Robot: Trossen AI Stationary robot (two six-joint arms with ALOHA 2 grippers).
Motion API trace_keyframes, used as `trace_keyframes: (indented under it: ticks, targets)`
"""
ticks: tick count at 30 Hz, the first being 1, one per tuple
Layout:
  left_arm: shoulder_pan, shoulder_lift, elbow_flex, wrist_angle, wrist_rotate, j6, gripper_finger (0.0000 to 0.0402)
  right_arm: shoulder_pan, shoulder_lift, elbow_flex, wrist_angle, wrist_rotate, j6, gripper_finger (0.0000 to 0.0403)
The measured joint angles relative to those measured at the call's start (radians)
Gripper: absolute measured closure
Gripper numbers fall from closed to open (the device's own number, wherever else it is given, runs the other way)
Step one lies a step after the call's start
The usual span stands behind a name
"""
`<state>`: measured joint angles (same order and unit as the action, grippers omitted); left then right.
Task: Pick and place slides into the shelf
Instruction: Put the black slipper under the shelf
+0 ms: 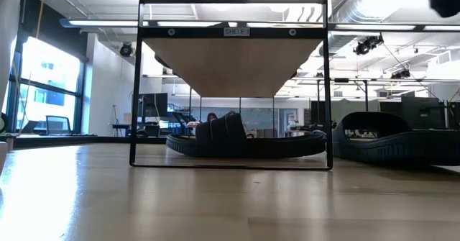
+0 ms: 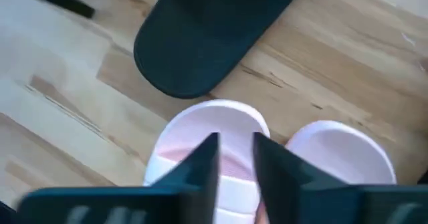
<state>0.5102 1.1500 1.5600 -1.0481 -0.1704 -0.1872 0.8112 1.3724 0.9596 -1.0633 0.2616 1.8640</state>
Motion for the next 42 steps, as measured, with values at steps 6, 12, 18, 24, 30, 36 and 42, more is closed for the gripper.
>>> trace_keyframes:
  ticks: [6,12,18,24,30,36,42]
  targets:
    - [0.000,0.000,0.000,0.000,0.001,0.000,0.0279,0.053,0.000,0.000,-0.075,0.100,0.126,0.0389]
    - [0.000,0.000,0.000,0.000,0.001,-0.001,0.0279,0.053,0.000,-0.001,-0.140,0.108,0.182,0.0365]
    - [0.000,0.000,0.000,0.000,0.001,-0.001,0.0279,0.053,0.000,-0.001,-0.135,0.116,0.182,0.0364]
    - [0.000,0.000,0.000,0.000,0.001,-0.001,0.0279,0.053,0.000,-0.001,-0.139,0.153,0.239,0.0364]
    - [0.000,0.000,0.000,0.000,0.001,-0.001,0.0279,0.053,0.000,-0.001,-0.139,0.219,0.246,0.0364]
    - [0.000,0.000,0.000,0.000,0.001,-0.001,0.0279,0.050,0.001,-0.001,-0.142,0.293,0.242,0.0364]
    - [0.000,0.000,0.000,0.000,0.001,-0.001,0.0279,0.028,0.001,-0.001,-0.145,0.336,0.225,0.0364]
